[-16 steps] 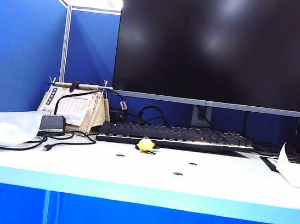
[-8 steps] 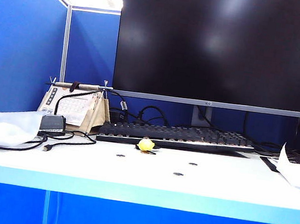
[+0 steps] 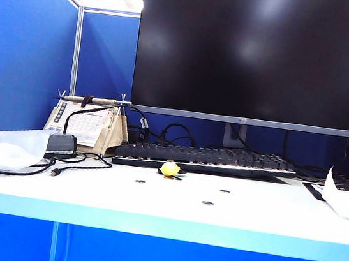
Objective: Pick up the doll and place it on the similarly colored coin.
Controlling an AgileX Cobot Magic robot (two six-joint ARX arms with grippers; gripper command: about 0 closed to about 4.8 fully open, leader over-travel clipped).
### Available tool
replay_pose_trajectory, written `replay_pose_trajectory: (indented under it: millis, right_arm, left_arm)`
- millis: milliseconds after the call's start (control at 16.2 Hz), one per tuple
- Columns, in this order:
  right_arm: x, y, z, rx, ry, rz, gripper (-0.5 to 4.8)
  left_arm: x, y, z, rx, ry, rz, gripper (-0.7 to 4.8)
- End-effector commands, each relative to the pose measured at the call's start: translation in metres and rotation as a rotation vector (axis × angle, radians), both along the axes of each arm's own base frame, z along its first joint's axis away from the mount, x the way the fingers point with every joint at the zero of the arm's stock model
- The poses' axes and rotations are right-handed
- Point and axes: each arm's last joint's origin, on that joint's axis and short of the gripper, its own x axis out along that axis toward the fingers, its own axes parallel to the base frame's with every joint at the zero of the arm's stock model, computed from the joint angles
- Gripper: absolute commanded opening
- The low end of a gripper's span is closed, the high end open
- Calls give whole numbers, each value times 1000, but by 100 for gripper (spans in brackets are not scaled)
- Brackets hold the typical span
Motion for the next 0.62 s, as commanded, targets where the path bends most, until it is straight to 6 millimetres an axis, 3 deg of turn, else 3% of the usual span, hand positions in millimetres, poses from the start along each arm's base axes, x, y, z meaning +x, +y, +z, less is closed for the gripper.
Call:
replay_pose_trajectory:
  millis: [62, 617]
  right_arm:
    - [0, 0, -2, -2, 6, -10, 211]
    - [0, 1, -2, 7, 13, 38, 210]
  left_arm:
    - [0, 0, -1, 7, 4, 3, 91]
    - [0, 0, -1, 7, 4, 3, 91]
